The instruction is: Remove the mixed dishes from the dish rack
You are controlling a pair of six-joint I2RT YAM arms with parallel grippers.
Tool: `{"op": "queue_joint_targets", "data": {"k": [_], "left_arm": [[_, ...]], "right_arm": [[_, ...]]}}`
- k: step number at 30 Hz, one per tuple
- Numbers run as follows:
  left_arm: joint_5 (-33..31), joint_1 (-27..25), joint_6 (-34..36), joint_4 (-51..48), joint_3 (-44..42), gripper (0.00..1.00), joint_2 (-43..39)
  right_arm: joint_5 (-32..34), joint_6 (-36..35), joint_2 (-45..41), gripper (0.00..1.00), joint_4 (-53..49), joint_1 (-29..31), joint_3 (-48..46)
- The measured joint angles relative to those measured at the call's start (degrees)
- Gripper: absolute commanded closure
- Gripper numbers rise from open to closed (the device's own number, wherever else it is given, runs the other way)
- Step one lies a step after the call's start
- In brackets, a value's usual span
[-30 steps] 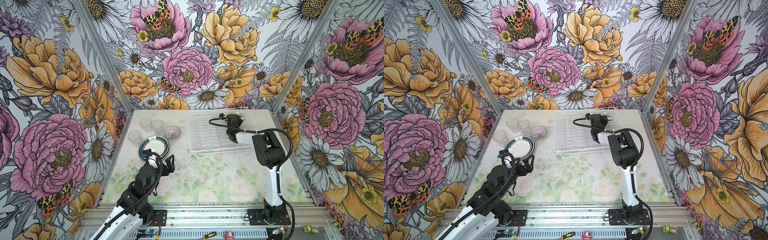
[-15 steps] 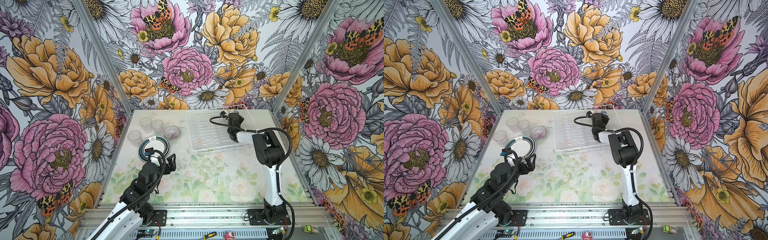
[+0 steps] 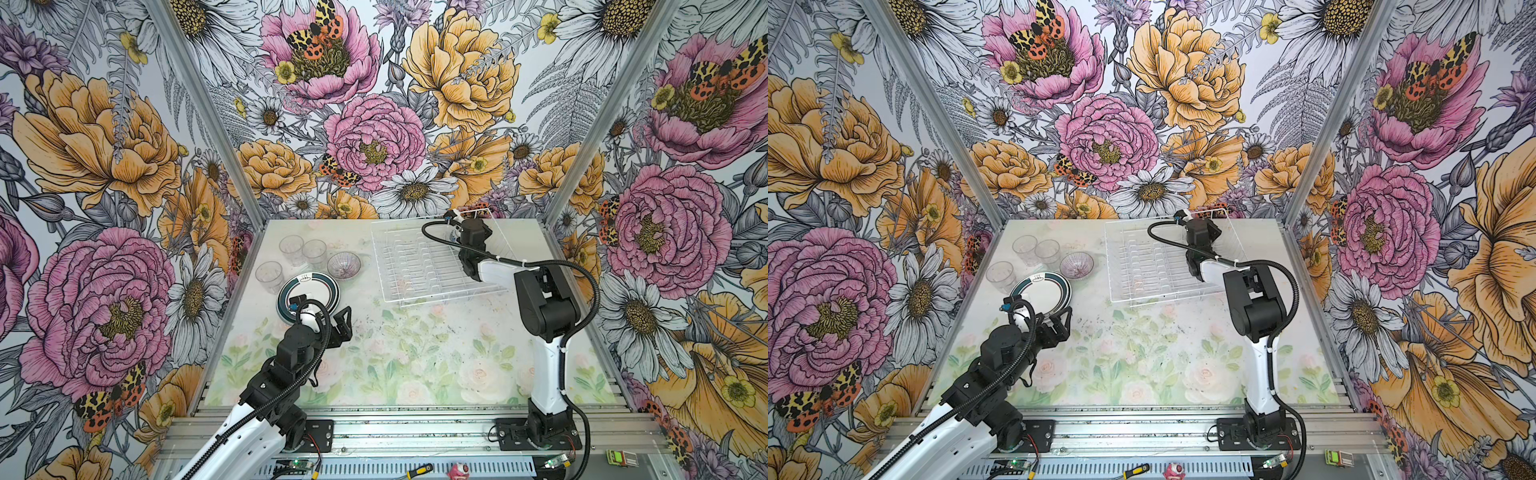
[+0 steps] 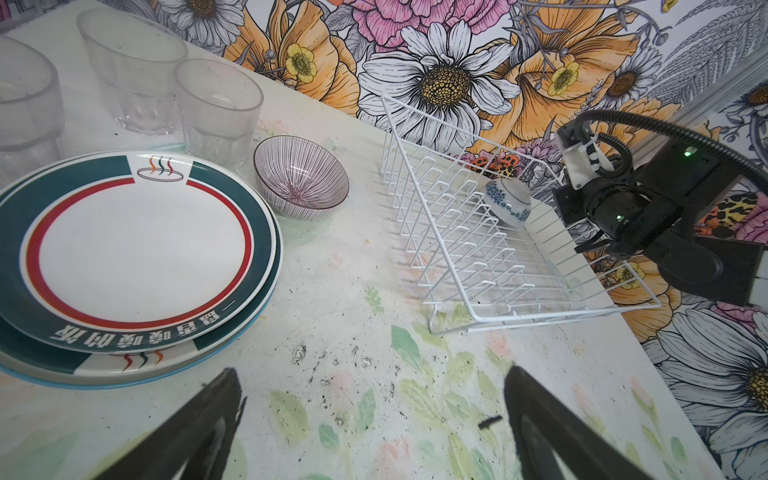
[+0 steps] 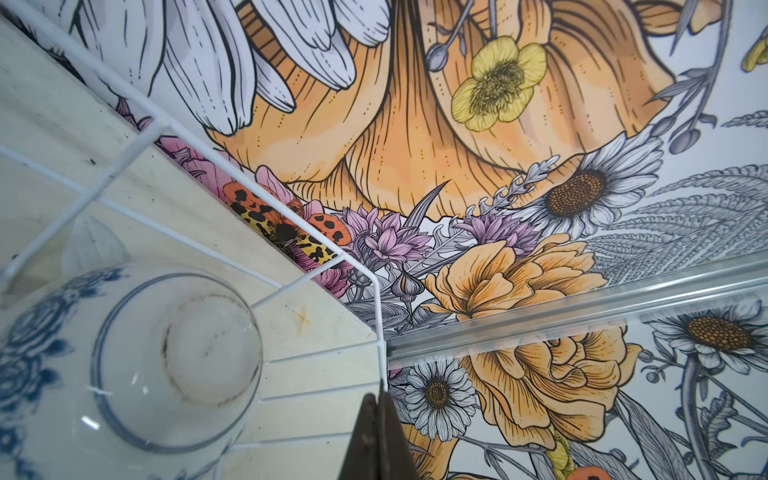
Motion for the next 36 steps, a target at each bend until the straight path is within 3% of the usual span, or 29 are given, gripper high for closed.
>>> {"op": "queue_joint_targets", "data": {"k": [2,5,7,9,11,17,25,32,36], "left_arm": [[0.0,0.0,0.0,0.0,0.0,0.01,0.0],[0.0,0.0,0.0,0.5,-0.1,0.01,0.0],[0.0,0.0,0.0,1.1,-0.2,0.01,0.0],[0.0,0.0,0.0,1.5,-0.2,0.01,0.2],[0.0,0.0,0.0,1.8,-0.2,0.01,0.4],[-1.3,0.0,-1.0,1.6,3.0,0.01,5.2],[0.2,0.3,-1.3,-2.5,23.6,0.01,28.5],[8.2,4.4,0.2,-7.7,34.5,0.01,44.3],[10.2,6.0,0.7,-9.8,37.0,0.12,48.5]], "right_arm": [[-0.7,1.0,-0.7,0.96,-1.4,0.0,0.0],[-2.3,3.8,-1.3,0.72,-6.7,0.0,1.2],[-3.9,6.7,-1.5,0.45,-11.4,-0.1,2.4],[-6.0,10.0,-2.2,0.25,-16.2,-0.2,3.2],[-8.3,12.1,-3.0,0.17,-20.3,-0.2,3.8],[-9.4,14.5,-2.5,0.10,-27.3,0.6,7.5],[-14.8,26.0,-3.9,0.10,-33.8,1.0,6.1],[-17.5,39.6,-17.8,0.06,-39.1,2.1,-1.3],[-17.9,46.9,-28.0,0.06,-40.7,2.4,-5.1]]}}
